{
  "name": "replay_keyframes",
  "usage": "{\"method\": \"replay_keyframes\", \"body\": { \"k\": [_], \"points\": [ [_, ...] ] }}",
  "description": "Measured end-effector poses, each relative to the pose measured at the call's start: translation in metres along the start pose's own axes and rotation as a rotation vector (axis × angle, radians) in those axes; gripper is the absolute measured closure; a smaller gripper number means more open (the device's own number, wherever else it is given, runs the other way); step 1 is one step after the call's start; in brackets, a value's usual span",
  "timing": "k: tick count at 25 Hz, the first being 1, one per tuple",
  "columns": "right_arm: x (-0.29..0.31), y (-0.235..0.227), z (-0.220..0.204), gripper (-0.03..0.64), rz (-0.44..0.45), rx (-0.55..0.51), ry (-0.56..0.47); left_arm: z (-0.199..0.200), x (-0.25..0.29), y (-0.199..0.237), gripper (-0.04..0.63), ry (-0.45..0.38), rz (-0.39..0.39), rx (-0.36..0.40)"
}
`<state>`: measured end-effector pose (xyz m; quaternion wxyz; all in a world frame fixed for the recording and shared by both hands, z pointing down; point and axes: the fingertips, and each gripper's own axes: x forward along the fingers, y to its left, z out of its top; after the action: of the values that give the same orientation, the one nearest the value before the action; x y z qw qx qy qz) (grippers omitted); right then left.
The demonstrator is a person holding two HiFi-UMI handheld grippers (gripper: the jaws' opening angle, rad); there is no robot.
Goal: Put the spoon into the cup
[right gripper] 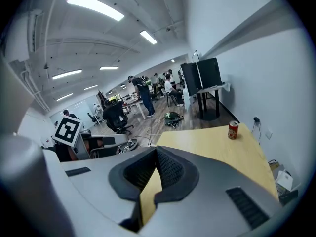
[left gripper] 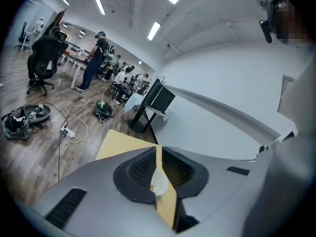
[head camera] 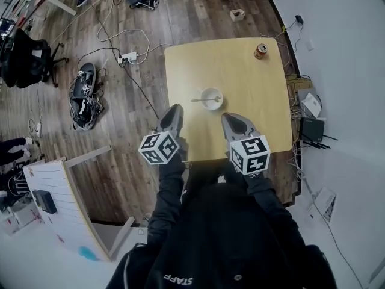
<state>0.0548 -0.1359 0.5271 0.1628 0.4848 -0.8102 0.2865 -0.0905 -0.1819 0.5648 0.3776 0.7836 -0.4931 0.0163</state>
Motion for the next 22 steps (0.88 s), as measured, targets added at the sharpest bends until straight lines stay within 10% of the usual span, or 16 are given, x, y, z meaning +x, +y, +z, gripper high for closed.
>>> {"method": "replay_keyframes", "body": {
  "k": [22],
  "points": [
    [-0.094,0.054,0.111,0.595,0.074,-0.167,-0.342,0.079,-0.083,-0.148,0.561,-0.224,-0.023,0.359]
  ]
}}
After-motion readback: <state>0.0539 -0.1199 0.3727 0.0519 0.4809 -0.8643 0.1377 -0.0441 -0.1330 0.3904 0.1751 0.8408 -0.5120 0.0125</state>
